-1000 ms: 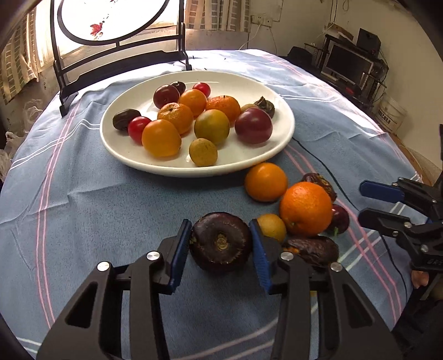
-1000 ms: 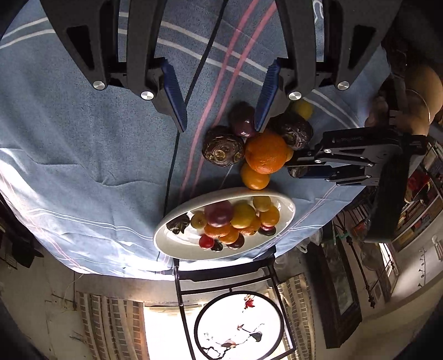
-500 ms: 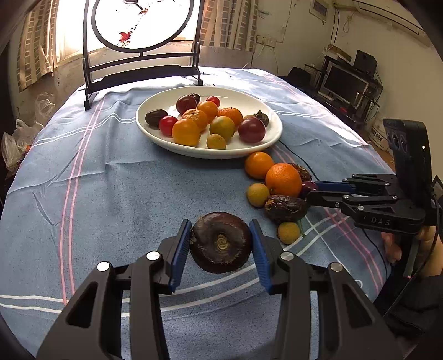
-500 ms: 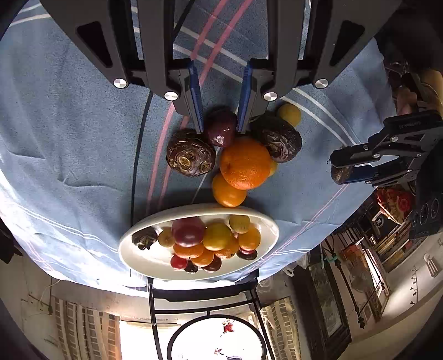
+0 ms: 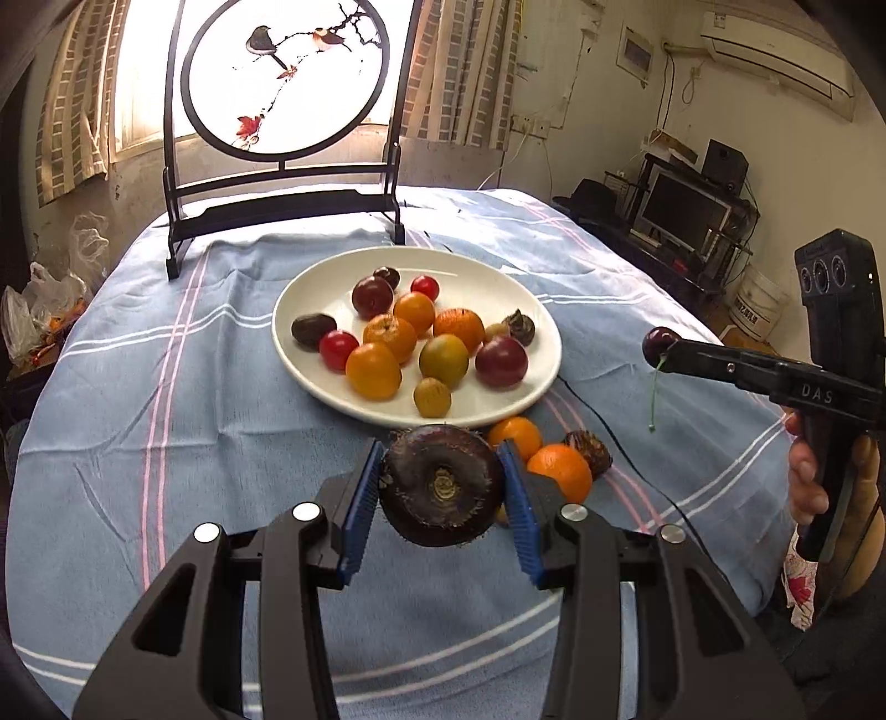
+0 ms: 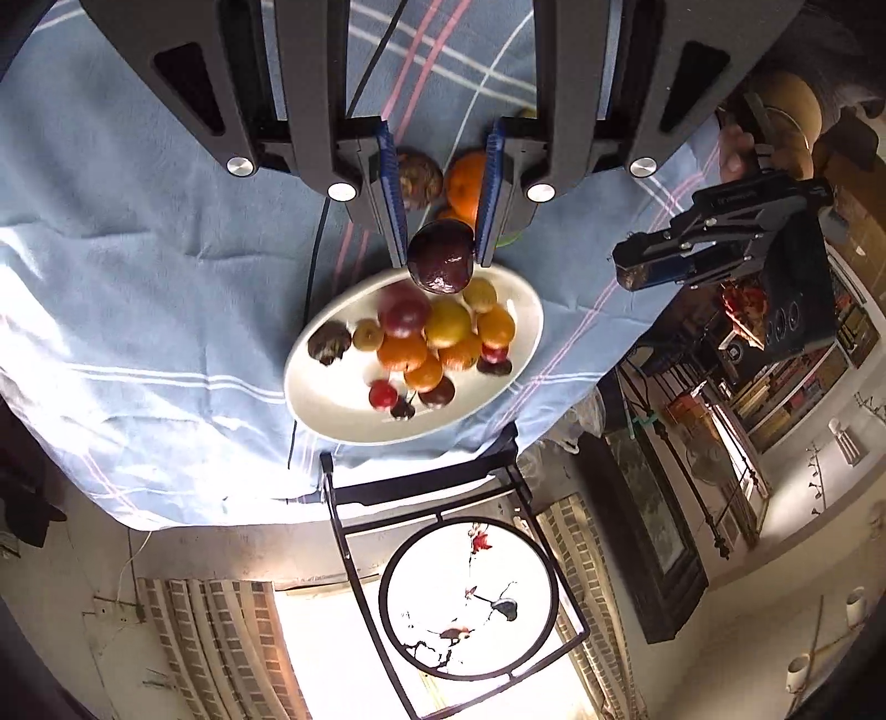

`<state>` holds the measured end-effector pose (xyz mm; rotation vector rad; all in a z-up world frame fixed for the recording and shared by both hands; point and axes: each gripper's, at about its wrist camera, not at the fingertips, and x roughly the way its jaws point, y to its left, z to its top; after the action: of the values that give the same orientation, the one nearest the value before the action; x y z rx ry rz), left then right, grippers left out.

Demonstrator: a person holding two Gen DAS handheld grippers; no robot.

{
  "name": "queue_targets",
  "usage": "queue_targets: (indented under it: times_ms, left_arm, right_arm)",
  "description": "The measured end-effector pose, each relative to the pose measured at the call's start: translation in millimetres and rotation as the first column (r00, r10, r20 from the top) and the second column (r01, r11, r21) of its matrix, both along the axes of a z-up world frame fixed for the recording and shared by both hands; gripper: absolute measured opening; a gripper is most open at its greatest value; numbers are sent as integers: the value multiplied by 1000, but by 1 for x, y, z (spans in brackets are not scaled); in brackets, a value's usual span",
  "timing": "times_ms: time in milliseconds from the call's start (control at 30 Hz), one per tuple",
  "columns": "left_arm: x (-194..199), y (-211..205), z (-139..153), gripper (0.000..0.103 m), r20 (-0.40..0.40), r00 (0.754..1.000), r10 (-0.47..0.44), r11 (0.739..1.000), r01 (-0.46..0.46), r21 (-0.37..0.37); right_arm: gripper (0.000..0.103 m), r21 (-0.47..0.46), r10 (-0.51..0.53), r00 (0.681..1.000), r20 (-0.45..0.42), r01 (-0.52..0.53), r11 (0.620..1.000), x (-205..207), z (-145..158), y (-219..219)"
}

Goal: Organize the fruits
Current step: 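Lower the mangosteen and plum onto the plate and open both grippers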

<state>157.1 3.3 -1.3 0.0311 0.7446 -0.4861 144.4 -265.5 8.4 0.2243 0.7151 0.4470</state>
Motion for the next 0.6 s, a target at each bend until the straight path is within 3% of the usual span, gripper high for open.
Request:
queue_targets:
  times_ms: [167,400,500,533,600]
  left_arm:
    - [59,-14,5,42,1,999,48,999,-48,-12]
    - [139,-28,-17,43,-63,992,107,994,-107,8]
    - [139,-20,-14,64,-79,988,136,990,-139,-31]
    - [133,-17,-12,71,-69,988,138,989,-141,-44]
    - [115,-13,-8,72,-52,990,130,991,-132,-32]
  right_arm:
    - [25,-1,-53,998,-15,53,999,70,5,4]
    - [28,-31,-90,995,-50,88,996,146,-19,28]
    - [44,-21,-88,996,-32,88,996,141,-20,31]
    - [44,-18,-84,996,-22,84,996,135,-19,30]
    - [44,-22,-77,997,-20,77,997,120,-18,28]
